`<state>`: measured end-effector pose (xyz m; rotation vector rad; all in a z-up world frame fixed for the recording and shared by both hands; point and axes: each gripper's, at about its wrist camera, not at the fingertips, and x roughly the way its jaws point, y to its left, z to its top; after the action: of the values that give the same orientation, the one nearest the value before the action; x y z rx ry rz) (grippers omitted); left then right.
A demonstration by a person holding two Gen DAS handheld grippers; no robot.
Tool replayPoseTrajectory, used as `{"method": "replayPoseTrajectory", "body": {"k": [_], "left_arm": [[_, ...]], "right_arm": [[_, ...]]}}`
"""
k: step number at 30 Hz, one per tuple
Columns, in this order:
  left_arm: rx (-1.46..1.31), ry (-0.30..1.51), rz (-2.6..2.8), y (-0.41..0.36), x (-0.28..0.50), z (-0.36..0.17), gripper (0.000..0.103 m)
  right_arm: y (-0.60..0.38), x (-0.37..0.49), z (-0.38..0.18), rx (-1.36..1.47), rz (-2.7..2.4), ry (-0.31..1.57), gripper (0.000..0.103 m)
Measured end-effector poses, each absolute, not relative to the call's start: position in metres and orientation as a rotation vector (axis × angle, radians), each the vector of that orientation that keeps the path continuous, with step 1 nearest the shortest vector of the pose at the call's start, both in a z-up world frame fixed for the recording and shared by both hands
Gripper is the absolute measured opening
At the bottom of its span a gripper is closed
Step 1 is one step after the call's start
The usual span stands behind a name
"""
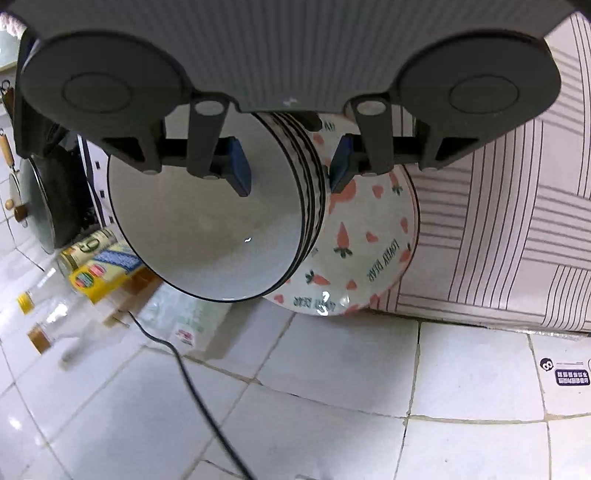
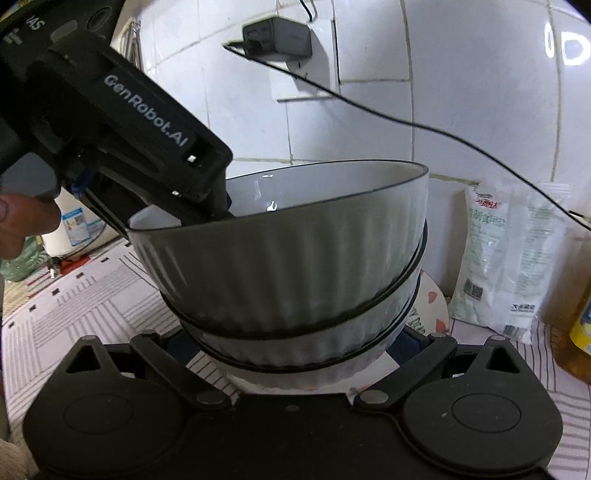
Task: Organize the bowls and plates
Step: 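Lift the nested bowl stack with the left gripper toward the bunny plates, then lower the bowl stack onto the bunny plate stack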
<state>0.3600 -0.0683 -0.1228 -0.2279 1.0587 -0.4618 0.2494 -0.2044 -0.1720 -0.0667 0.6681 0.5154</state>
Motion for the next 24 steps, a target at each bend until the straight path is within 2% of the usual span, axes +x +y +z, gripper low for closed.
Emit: {"method": "replayPoseTrajectory", "body": {"k": [11,24], "left_arm": [[-0.254,1.082,-0.442,-0.070,0.390,-0.146,0.045],[-0.260,1.092,-0.430,-0.075,0.398,-0.154,0.044]], "right_arm": [[-0.200,0.286,-0.193,-0.047,0.516,0.726,0.102],[-0.208,0.290,-0.206,-0.018,0.503,0.743,0.102]]}}
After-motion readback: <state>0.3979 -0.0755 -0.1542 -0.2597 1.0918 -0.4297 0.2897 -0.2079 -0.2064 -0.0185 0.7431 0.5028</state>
